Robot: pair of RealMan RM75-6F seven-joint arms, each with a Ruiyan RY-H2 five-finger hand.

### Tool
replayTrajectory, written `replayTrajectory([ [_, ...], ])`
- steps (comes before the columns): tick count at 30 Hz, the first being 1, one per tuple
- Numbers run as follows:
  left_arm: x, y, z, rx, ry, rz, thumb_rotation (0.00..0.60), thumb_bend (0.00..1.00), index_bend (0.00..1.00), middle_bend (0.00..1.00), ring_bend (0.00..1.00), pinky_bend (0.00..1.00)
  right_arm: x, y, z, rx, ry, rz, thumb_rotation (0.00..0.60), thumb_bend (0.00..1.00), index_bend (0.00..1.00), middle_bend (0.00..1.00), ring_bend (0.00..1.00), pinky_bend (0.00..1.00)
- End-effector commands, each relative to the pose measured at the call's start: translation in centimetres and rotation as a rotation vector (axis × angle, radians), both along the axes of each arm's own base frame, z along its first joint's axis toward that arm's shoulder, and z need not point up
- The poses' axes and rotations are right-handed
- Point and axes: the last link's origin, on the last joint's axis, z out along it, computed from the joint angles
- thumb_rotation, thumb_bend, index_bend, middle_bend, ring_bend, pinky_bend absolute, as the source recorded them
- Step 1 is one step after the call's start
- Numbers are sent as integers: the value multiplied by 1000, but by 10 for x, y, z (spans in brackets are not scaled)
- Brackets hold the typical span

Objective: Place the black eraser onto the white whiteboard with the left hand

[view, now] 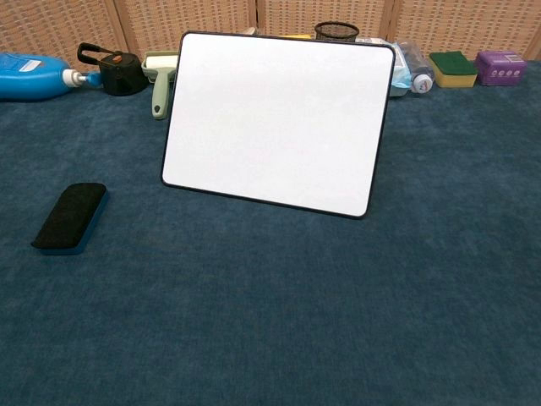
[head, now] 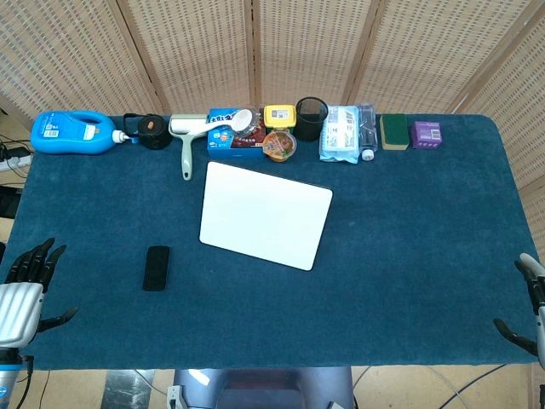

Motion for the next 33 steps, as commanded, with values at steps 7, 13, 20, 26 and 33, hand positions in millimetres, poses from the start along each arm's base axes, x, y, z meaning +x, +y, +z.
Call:
replayTrajectory([
  [7, 3, 7, -4, 2, 51, -55, 600, 36, 0, 0, 0, 68, 0, -2, 1, -3, -5, 0, 600, 0, 117, 127, 135, 136],
  [13, -1, 46, -11, -124, 169, -257, 600, 58, 0, 0, 3, 79, -2, -2, 2, -8, -10, -20, 600, 0, 117, 125, 130, 134],
  [20, -5, 102, -15, -267, 356, -681, 600, 103, 0, 39, 70, 182, -2, -2, 2, -18, -4, -37, 600, 0, 117, 124, 130, 134],
  [26, -10, 134, -26, -374, 515, -910, 600, 112, 0, 43, 95, 225, -6, -9, 3, -35, 1, -70, 600, 0, 115, 124, 129, 134],
  [33, -10, 151, -44, -427, 532, -984, 600, 113, 0, 52, 103, 186, -16, -18, 3, -44, 6, -137, 600, 0, 112, 122, 129, 131],
])
